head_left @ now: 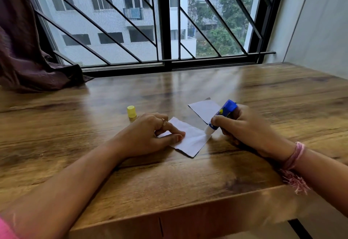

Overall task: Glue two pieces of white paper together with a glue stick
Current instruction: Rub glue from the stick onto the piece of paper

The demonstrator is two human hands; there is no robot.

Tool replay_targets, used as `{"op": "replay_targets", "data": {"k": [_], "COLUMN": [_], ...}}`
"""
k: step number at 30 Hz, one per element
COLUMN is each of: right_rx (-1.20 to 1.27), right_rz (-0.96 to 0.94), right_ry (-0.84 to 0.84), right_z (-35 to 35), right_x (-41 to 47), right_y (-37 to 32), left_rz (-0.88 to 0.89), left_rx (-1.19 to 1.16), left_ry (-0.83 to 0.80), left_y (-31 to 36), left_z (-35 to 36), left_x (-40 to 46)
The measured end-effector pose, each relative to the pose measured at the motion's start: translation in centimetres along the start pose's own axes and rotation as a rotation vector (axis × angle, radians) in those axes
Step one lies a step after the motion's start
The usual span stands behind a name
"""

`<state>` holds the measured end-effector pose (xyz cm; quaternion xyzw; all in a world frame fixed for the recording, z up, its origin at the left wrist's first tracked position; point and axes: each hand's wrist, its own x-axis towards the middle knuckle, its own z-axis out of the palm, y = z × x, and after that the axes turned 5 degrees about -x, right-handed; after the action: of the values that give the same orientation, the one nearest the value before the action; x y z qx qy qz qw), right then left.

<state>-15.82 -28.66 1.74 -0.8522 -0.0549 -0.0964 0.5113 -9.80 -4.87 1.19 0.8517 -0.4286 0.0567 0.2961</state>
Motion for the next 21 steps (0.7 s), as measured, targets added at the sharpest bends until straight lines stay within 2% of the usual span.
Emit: {"op": "replay_targets", "data": {"k": [8,13,18,21], "right_rx": [-0.262,-0.306,-0.33,-0.342], "right_rz": [-0.193,-0.192,-0.228,-0.212], "right_ry": [-0.016,0.06,-0.023,0.058], "right_z": [0.41,-0.08,0.34,0.03], "right_x": [-0.37,0.19,-0.1,0.4], "right_y": [-0.39,-0.12,-0.21,-0.25], "left_rz": [0.013,0.001,-0.005,-0.003], "left_rx": [-0.045,-0.063,-0.086,-0.077], "left_ry": [0.007,0.011,0.003,-0.004], "left_y": [0.04,-0.07,-0.13,-0.11], "left_z": [0.02,0.03,0.0,-0.01], "left_x": [0.03,0.15,0.11,0.15]}}
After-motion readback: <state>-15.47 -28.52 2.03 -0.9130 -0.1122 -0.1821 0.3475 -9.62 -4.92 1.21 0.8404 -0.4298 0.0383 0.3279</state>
